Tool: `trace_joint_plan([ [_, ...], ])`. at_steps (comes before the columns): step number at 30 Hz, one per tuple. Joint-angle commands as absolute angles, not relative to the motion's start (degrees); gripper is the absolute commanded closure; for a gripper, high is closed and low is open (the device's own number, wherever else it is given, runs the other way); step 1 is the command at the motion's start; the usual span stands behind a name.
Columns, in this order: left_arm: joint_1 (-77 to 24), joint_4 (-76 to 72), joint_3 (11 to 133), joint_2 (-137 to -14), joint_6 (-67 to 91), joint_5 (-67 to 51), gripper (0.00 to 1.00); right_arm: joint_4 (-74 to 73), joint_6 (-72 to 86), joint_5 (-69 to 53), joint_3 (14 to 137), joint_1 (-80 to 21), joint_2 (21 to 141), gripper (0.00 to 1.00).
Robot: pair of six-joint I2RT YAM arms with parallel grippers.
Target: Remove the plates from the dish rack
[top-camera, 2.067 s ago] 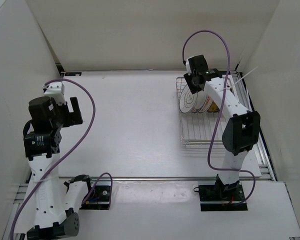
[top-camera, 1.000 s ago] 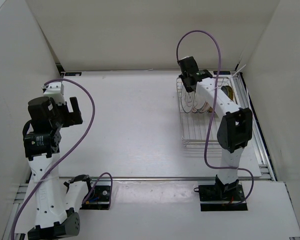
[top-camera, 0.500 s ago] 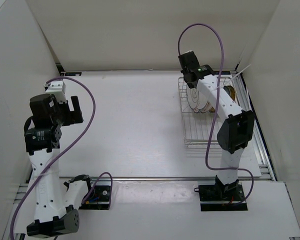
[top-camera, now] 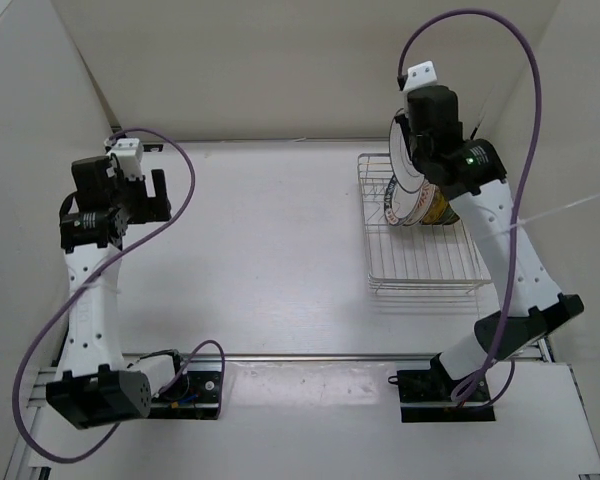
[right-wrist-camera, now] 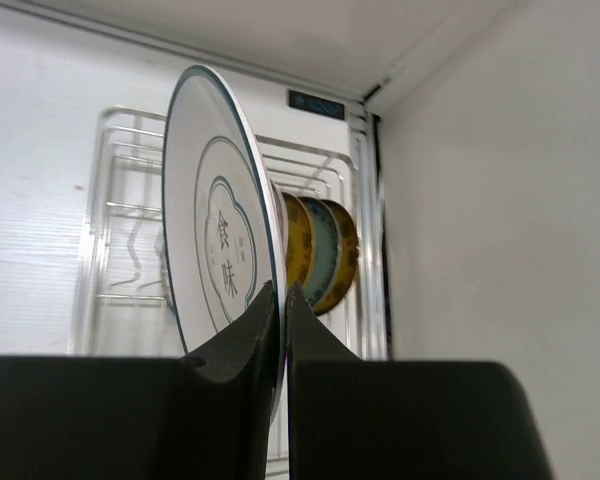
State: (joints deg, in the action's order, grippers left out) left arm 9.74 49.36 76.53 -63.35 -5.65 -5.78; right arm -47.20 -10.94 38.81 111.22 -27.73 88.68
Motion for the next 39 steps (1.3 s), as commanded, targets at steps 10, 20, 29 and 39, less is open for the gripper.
trace_joint_plan([
  [10,-3.6,50.7,91.3,-77.9,-11.4,-41.5,0.00,-58.5,-18.5,-21.1,107.4,-27.2,84.6,1.00],
  [20,-24.8,47.7,93.5,-85.9,-14.2,-40.2,0.05,-65.6,-21.9,-35.2,115.3,-27.2,91.5,1.00],
  [29,-31.6,47.6,96.7,-89.9,-14.2,-37.4,0.25,-64.5,-21.9,-34.4,115.9,-24.8,91.5,1.00],
  [39,-31.6,47.1,98.0,-90.4,-12.7,-36.8,0.73,-64.0,-20.8,-35.5,115.8,-24.8,92.6,1.00],
])
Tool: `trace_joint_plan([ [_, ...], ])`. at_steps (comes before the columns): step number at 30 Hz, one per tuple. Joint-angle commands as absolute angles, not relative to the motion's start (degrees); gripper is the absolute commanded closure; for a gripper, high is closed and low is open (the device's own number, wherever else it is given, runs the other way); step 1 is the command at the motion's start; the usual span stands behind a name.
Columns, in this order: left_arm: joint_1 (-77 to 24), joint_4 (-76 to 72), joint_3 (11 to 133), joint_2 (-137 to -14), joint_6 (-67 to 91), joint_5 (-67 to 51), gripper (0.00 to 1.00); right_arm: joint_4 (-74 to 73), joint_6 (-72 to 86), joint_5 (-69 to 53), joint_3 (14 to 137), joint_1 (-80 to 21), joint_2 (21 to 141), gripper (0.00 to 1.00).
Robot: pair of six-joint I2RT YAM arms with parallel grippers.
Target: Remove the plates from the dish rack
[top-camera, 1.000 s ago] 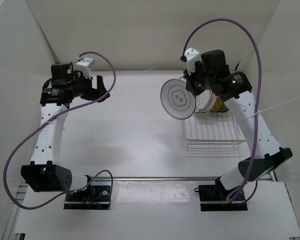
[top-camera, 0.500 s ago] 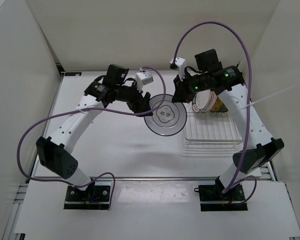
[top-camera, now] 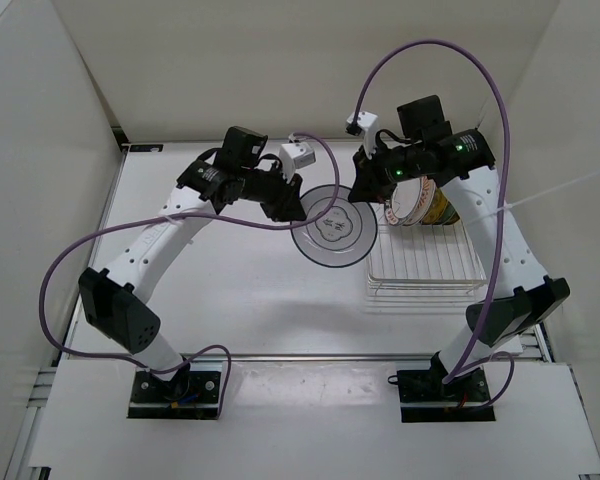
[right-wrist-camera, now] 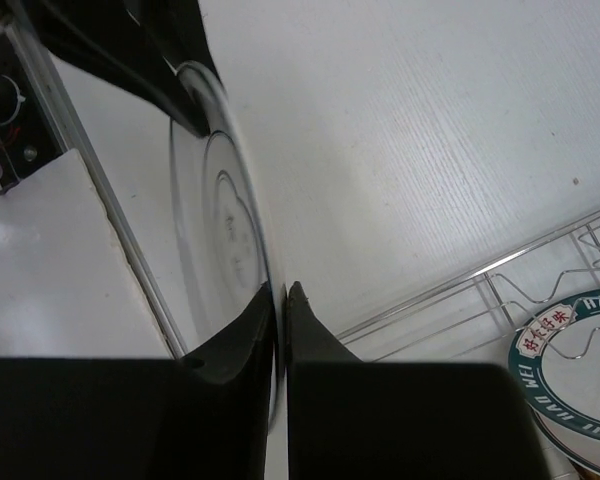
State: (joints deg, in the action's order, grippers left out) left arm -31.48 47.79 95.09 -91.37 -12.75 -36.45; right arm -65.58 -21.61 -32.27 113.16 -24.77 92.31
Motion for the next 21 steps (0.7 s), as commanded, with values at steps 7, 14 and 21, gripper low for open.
trace_joint_plan([
  [7,-31.6,44.7,96.8,-91.5,-10.7,-36.3,0.89,-64.5,-20.8,-34.8,115.3,-25.3,92.6,1.00],
  [14,-30.1,41.6,91.9,-88.9,-6.8,-31.7,0.89,-55.7,-13.5,-20.0,110.6,-23.6,91.0,0.42],
  [21,-17.3,39.6,92.0,-94.5,-0.1,-40.7,0.89,-49.7,-6.9,0.1,109.9,-14.7,89.0,0.30],
])
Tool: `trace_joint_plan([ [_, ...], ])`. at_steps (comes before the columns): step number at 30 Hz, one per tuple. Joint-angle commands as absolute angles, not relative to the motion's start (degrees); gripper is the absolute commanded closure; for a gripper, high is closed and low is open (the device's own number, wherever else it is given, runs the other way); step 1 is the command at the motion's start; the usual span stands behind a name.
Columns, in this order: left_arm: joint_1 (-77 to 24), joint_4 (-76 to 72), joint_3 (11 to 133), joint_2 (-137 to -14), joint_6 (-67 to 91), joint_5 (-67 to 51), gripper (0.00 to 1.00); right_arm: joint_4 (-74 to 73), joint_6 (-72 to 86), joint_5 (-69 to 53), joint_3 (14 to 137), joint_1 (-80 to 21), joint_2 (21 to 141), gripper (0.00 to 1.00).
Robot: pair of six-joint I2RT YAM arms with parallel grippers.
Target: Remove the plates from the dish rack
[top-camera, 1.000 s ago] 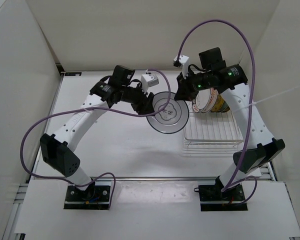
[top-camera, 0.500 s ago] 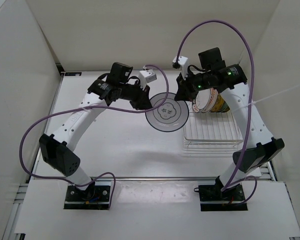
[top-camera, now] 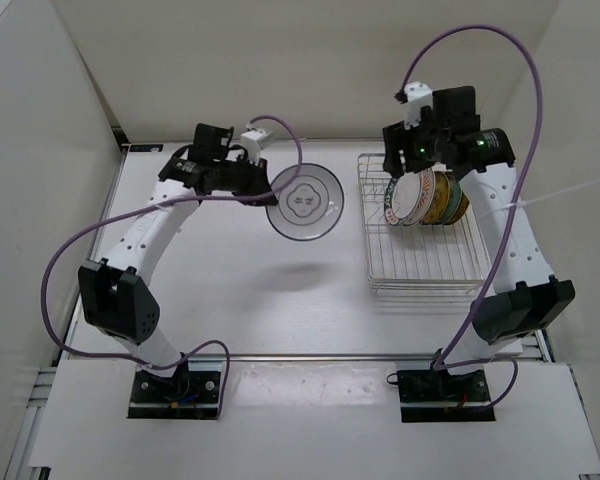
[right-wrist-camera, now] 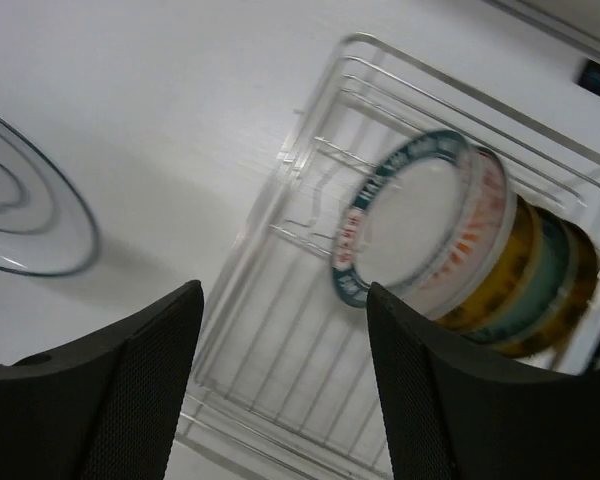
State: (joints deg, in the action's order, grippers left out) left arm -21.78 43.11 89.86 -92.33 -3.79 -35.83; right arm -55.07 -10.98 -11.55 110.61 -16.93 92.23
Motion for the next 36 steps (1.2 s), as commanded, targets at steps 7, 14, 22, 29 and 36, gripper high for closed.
trace_joint_plan([
  [7,-13.0,44.1,103.7,-116.2,1.0,-48.4,0.89,-41.8,-11.1,21.8,95.5,-14.7,83.7,0.27],
  [14,-9.1,44.6,114.7,-132.3,6.1,-55.4,0.89,-40.6,-14.2,27.4,90.2,-14.7,78.1,0.27],
  [22,-9.1,44.6,117.4,-137.5,9.7,-53.6,0.74,-40.6,-14.2,26.4,87.5,-14.7,74.3,0.21],
  [29,-9.1,45.9,114.5,-137.0,7.7,-51.9,0.20,-41.7,-14.2,26.4,89.8,-14.7,77.9,0.21],
  [36,-7.2,48.7,108.1,-128.5,3.6,-43.1,0.00,-42.4,-15.3,25.7,93.9,-15.2,83.9,0.22],
])
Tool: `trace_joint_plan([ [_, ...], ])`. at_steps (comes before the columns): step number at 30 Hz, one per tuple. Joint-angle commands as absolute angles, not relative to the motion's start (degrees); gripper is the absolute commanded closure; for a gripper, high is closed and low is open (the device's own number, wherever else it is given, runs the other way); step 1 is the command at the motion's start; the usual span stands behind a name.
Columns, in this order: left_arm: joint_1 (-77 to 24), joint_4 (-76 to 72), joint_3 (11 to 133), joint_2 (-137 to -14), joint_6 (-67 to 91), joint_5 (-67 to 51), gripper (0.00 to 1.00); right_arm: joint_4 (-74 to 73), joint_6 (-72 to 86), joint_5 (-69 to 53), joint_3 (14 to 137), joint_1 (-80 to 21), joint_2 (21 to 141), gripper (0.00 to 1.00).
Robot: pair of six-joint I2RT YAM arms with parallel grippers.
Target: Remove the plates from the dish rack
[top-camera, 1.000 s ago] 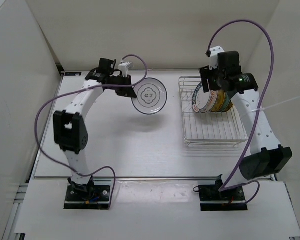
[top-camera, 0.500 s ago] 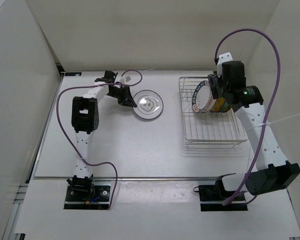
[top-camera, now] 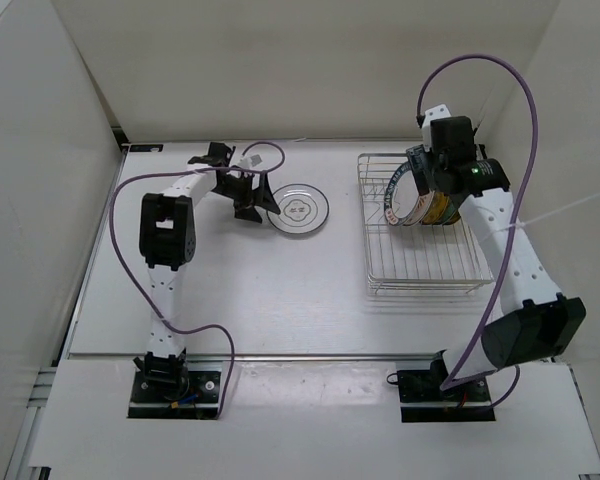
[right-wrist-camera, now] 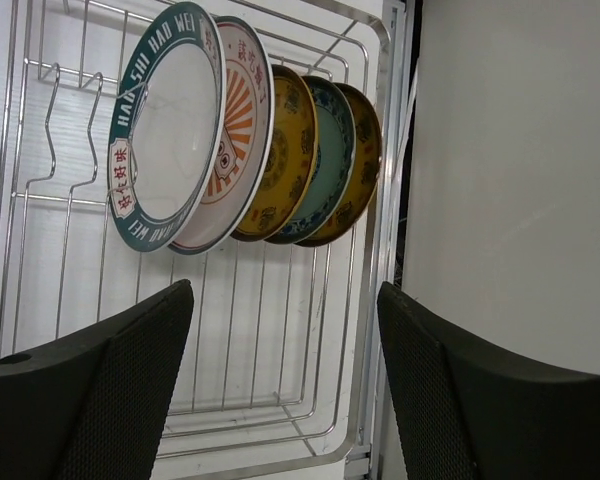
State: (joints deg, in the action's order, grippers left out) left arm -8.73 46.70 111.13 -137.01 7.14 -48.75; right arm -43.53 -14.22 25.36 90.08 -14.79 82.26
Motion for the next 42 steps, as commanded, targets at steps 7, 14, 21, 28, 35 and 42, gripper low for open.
trace_joint_plan([
  [7,-2.8,54.3,98.2,-114.0,-3.2,-31.0,0.00,-41.8,-15.9,24.9,99.8,-15.2,92.6,0.44],
  [14,-3.9,50.7,85.5,-91.3,-6.9,-14.5,0.00,-38.9,-15.9,25.5,99.8,-15.2,97.6,0.50],
  [21,-4.4,53.1,83.5,-76.7,-6.4,-5.4,0.00,-37.7,-15.4,23.9,99.2,-14.7,98.8,0.44],
  [28,-4.4,58.1,84.2,-68.6,-6.4,0.7,0.00,-37.1,-15.4,22.9,98.7,-13.0,98.8,0.41],
  [35,-4.4,58.6,83.1,-65.0,-6.4,1.4,0.00,-36.6,-15.4,22.3,98.7,-13.0,101.9,0.42],
  [42,-4.4,58.0,81.2,-63.8,-6.4,2.5,0.00,-36.6,-14.9,20.4,98.7,-13.0,103.8,0.45],
])
